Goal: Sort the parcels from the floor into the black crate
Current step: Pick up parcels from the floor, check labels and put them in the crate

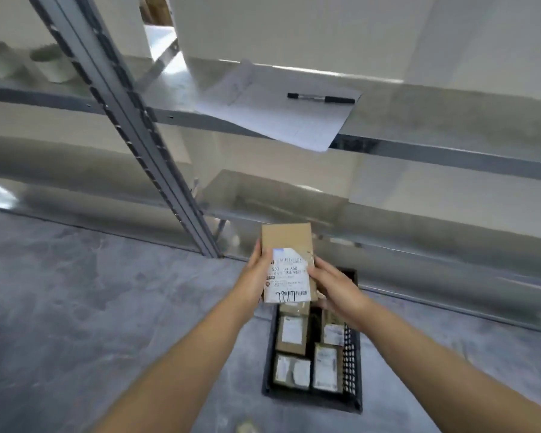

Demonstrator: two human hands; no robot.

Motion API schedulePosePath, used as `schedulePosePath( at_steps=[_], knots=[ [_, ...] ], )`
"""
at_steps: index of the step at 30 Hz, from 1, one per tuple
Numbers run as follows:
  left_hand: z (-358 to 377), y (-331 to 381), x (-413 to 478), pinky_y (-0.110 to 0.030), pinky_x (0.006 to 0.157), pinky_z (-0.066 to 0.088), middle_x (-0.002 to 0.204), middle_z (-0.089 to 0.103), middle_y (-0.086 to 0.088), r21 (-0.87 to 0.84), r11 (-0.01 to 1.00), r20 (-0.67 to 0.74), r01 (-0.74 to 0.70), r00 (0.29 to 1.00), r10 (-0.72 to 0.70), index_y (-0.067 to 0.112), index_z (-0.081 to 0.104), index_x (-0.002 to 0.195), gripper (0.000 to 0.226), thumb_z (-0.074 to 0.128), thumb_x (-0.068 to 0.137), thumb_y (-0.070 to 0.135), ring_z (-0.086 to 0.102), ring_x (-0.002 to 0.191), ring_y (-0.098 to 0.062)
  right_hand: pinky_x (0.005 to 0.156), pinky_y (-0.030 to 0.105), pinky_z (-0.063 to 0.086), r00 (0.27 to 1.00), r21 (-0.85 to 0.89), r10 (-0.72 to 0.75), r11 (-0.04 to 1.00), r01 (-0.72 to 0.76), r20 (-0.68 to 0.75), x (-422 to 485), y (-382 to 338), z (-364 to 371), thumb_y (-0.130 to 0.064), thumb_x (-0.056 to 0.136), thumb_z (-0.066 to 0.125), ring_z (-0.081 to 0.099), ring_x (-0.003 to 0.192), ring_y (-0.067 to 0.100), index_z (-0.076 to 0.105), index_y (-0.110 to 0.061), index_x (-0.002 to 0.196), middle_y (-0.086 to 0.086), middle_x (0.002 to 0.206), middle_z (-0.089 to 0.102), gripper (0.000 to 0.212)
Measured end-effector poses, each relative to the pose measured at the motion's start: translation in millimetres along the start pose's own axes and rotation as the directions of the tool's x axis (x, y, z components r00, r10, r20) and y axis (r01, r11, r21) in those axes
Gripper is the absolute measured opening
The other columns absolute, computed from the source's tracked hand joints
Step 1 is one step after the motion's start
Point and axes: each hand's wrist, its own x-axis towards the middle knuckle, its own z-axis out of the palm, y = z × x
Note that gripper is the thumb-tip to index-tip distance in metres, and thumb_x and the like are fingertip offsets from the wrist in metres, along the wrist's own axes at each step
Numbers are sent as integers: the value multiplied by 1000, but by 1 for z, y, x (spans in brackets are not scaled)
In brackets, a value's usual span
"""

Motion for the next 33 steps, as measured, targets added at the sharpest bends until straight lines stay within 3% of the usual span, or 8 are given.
schedulePosePath(
  at_steps=[4,8,11,17,21,26,29,33],
  knots=[
    [-8,-85,56,-51,90,52,116,69,-1,58,994,-3,88,996,-88,37,48,131,43,41,92,53,68,101,-21,87,32,53,993,12,116,993,-116,7,39,77,-28,-38,92,54,63,110,8,44,-46,134,-12,120,67,44],
    [-13,-183,115,-42,88,54,118,68,3,142,976,-15,164,986,-163,44,44,134,46,45,89,54,67,100,-14,94,38,51,979,34,198,980,-197,-49,85,173,-55,-49,82,62,58,118,13,39,-49,137,-12,125,64,60],
    [-17,-258,155,-38,87,55,116,68,3,145,967,-39,208,978,-205,47,43,134,45,49,89,51,67,100,-13,88,35,54,963,38,252,968,-250,-90,122,243,-73,-38,94,53,62,111,10,45,-50,133,-13,119,67,42],
    [-31,-369,210,-22,73,53,105,67,18,162,951,-59,264,965,-257,51,40,134,46,51,88,51,65,92,1,71,21,55,924,63,347,938,-341,-161,174,363,-103,-29,99,43,65,97,4,49,-47,127,-14,105,71,34],
    [-35,-424,221,-15,68,47,120,59,8,262,919,-141,295,954,-266,40,30,143,47,37,96,46,59,91,-3,58,17,53,905,88,394,919,-384,-160,197,422,-105,-24,99,43,67,79,-4,52,-44,116,-21,93,70,28],
    [-29,-457,252,-27,87,51,131,56,-7,375,896,-273,239,952,-140,28,26,148,46,26,102,28,60,104,-19,100,42,47,928,56,334,943,-329,-164,232,456,-95,-27,100,39,56,118,16,38,-43,140,-5,133,57,43],
    [-22,-463,266,-38,98,44,136,53,-11,441,872,-364,213,931,-43,22,28,148,46,26,102,24,54,119,-28,104,42,43,932,59,297,955,-291,-207,247,465,-92,-27,99,40,54,121,16,37,-42,141,-6,135,56,45],
    [-17,-460,257,-29,94,45,135,55,-7,517,844,-390,146,917,80,21,31,147,46,32,101,17,55,116,-24,109,40,38,921,81,308,952,-297,-238,250,458,-88,-29,98,38,51,123,14,37,-45,140,-8,137,53,44]
  ],
)
